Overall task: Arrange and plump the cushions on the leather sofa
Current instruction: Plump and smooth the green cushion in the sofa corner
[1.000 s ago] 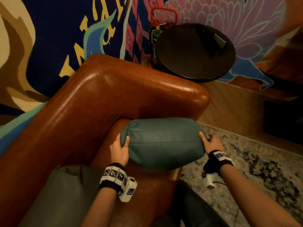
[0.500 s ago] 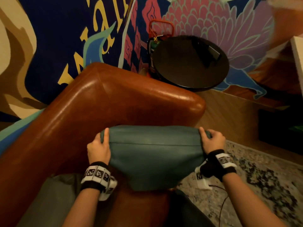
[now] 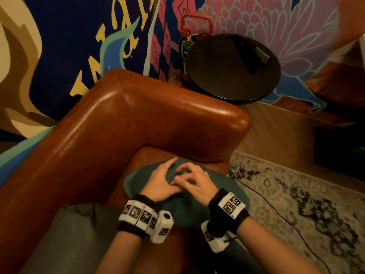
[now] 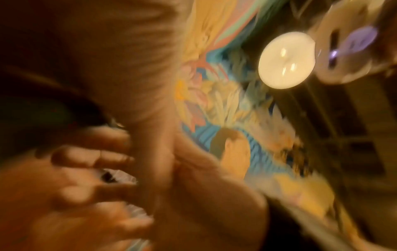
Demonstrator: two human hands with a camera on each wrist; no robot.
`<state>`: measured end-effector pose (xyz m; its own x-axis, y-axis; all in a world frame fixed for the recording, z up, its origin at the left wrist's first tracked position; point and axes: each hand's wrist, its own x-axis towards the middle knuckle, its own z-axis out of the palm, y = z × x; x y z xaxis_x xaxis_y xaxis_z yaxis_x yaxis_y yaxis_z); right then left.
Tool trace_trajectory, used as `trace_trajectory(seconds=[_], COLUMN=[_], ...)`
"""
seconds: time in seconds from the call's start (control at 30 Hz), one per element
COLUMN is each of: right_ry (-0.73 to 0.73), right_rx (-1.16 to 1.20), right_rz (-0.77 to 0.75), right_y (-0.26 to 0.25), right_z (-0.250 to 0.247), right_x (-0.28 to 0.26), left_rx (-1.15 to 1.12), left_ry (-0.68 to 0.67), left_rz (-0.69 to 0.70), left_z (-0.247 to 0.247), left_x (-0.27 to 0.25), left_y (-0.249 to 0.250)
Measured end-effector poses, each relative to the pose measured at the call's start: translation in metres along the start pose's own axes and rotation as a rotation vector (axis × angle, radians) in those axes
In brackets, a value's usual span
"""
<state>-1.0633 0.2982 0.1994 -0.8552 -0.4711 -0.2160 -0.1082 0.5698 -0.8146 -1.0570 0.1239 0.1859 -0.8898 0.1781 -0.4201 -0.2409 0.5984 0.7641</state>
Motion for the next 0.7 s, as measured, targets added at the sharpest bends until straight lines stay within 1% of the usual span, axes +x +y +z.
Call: trace_trajectory(seconds=[0.03, 0.07, 0.1, 0.13, 0.17, 0.2, 0.23, 0.27, 0.3, 0.33, 0.37, 0.4, 0.43, 0.47, 0.53, 0.63, 0.7], right_ry=[-0.026, -0.041, -0.088, -0.157, -0.199, -0.207, -0.170, -0.098, -0.046, -0.028, -0.042, -0.066, -0.088, -0.083, -0.019, 0.093, 0.176], right_rx=[-0.156, -0.298, -0.382, -0.393, -0.325, -0.218, -0.081, 0.073, 0.212, 0.292, 0.303, 0.244, 0.163, 0.092, 0.054, 0.236, 0.355], right_rz=[0.111, 0.271, 0.448, 0.606, 0.716, 0.775, 0.814, 0.850, 0.880, 0.893, 0.920, 0.935, 0.924, 0.896, 0.830, 0.698, 0.618], right_y=[0.020, 0.041, 0.065, 0.086, 0.104, 0.118, 0.125, 0.128, 0.129, 0.128, 0.126, 0.126, 0.126, 0.129, 0.128, 0.104, 0.087], right_z=[0.000, -0.002, -0.002, 0.000, 0.004, 0.009, 0.014, 0.015, 0.016, 0.015, 0.014, 0.012, 0.010, 0.009, 0.003, -0.020, -0.039], right_x=[-0.006, -0.013, -0.023, -0.034, -0.045, -0.055, -0.061, -0.065, -0.067, -0.068, -0.069, -0.068, -0.067, -0.064, -0.058, -0.047, -0.037], left_rx=[0.055, 0.085, 0.073, 0.031, -0.023, -0.076, -0.107, -0.112, -0.071, -0.001, 0.080, 0.162, 0.239, 0.300, 0.358, 0.322, 0.220], left_ry=[0.083, 0.166, 0.244, 0.315, 0.379, 0.435, 0.468, 0.470, 0.432, 0.357, 0.263, 0.177, 0.123, 0.099, 0.124, 0.251, 0.385], left_rz=[-0.042, -0.083, -0.120, -0.148, -0.171, -0.194, -0.234, -0.273, -0.327, -0.395, -0.459, -0.513, -0.547, -0.555, -0.518, -0.481, -0.451], left_z=[0.002, 0.001, -0.004, -0.010, -0.018, -0.026, -0.032, -0.036, -0.037, -0.036, -0.037, -0.039, -0.044, -0.052, -0.074, -0.114, -0.137], left_x=[0.004, 0.005, 0.004, 0.000, -0.005, -0.010, -0.016, -0.019, -0.023, -0.027, -0.030, -0.033, -0.034, -0.034, -0.029, -0.012, 0.000], left_y=[-0.007, -0.017, -0.028, -0.040, -0.052, -0.064, -0.073, -0.080, -0.087, -0.094, -0.100, -0.104, -0.105, -0.105, -0.098, -0.081, -0.067])
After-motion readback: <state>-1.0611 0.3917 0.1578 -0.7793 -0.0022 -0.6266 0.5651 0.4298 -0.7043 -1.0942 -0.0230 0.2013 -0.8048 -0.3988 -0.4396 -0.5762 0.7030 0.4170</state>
